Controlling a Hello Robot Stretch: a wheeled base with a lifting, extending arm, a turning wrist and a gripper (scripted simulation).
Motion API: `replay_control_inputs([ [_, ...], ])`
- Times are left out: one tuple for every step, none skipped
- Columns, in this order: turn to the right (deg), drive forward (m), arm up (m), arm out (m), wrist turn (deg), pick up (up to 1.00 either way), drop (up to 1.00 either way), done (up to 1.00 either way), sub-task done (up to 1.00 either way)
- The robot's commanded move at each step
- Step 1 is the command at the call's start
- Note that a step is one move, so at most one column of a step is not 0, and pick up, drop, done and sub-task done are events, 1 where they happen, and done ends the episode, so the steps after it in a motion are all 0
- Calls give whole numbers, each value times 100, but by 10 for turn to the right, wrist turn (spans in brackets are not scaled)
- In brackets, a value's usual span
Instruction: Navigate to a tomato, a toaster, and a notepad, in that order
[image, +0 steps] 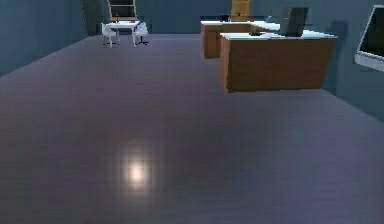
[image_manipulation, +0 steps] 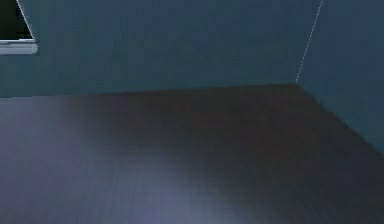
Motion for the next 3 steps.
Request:
replay_control_inputs([
  [0,100,0,0,0,0,0,0,0],
  [0,100,0,0,0,0,0,0,0],
  [0,100,0,0,0,0,0,0,0],
])
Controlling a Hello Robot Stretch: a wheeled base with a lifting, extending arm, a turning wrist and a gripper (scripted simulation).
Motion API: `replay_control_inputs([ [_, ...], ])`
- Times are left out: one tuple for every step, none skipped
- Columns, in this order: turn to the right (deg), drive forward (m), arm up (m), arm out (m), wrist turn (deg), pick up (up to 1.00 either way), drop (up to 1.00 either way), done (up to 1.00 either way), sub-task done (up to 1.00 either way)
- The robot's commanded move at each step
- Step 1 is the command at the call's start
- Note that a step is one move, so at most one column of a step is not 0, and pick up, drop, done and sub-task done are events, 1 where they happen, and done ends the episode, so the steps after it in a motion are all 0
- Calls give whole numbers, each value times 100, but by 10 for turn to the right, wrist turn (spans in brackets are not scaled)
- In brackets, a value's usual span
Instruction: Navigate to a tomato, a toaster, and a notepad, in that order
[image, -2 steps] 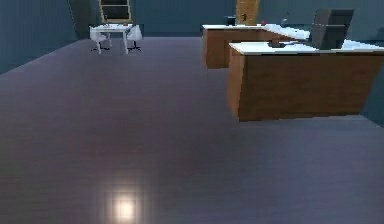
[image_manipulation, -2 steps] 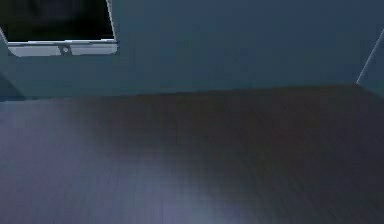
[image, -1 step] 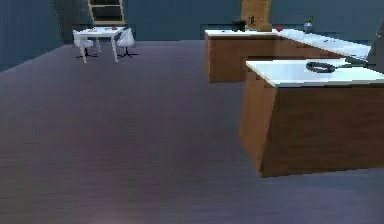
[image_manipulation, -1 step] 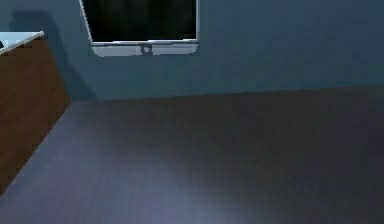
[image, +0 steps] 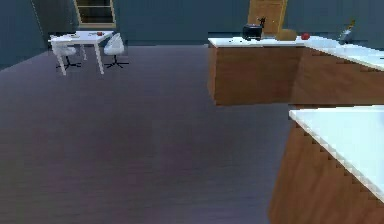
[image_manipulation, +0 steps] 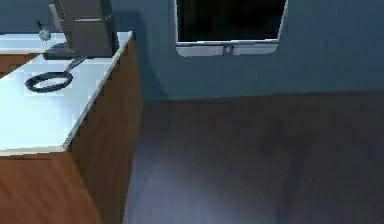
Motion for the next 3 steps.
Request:
replay_control_inputs([
  [0,100,0,0,0,0,0,0,0],
  [-90,0,0,0,0,0,0,0,0],
  [0,10,0,0,0,0,0,0,0],
])
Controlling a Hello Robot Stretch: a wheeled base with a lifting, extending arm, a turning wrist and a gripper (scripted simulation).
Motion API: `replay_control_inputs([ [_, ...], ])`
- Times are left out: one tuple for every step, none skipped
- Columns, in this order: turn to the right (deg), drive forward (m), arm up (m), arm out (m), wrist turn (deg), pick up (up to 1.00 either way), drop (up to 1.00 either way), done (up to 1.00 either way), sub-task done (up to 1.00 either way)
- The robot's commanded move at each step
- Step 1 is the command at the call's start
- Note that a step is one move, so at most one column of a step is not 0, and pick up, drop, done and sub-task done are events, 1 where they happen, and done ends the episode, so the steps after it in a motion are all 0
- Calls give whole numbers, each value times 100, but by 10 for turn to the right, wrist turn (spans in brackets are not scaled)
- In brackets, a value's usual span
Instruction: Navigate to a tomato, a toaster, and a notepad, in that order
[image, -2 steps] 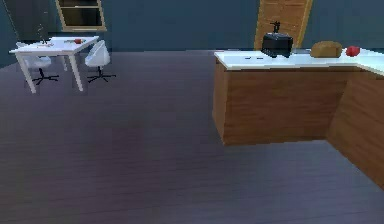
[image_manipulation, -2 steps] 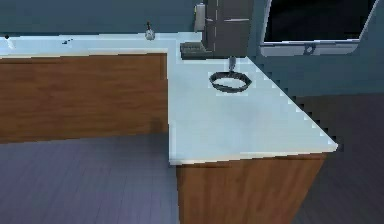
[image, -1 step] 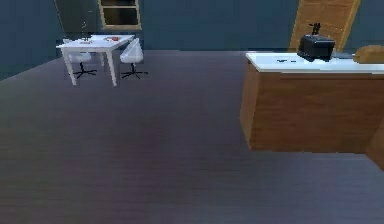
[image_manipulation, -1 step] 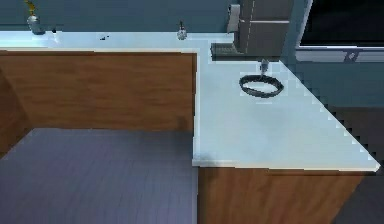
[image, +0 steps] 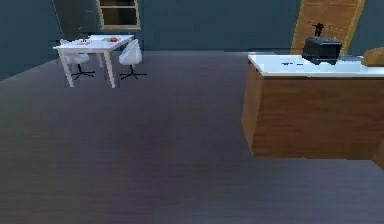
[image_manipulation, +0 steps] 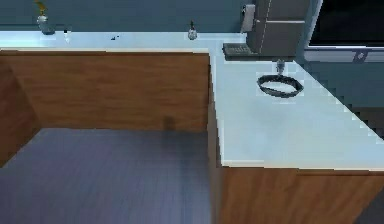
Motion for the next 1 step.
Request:
replay_control_inputs([
  [450,0,0,0,0,0,0,0,0],
])
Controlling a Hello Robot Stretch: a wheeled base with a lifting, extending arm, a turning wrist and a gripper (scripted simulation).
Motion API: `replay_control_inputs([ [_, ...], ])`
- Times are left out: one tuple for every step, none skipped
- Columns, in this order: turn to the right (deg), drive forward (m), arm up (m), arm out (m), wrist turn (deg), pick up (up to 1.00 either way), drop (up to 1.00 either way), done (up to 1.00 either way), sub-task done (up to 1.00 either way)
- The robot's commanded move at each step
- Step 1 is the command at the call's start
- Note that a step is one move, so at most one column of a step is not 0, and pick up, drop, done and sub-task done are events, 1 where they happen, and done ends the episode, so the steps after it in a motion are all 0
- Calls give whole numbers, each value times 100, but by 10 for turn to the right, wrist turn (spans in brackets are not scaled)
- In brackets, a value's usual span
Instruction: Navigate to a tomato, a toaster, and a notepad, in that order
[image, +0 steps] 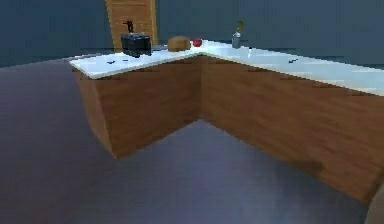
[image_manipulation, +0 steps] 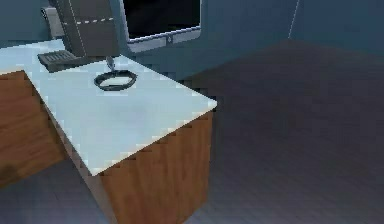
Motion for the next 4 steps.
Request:
replay_control_inputs([
  [0,35,0,0,0,0,0,0,0],
  [30,0,0,0,0,0,0,0,0],
  [-450,0,0,0,0,0,0,0,0],
  [-450,0,0,0,0,0,0,0,0],
])
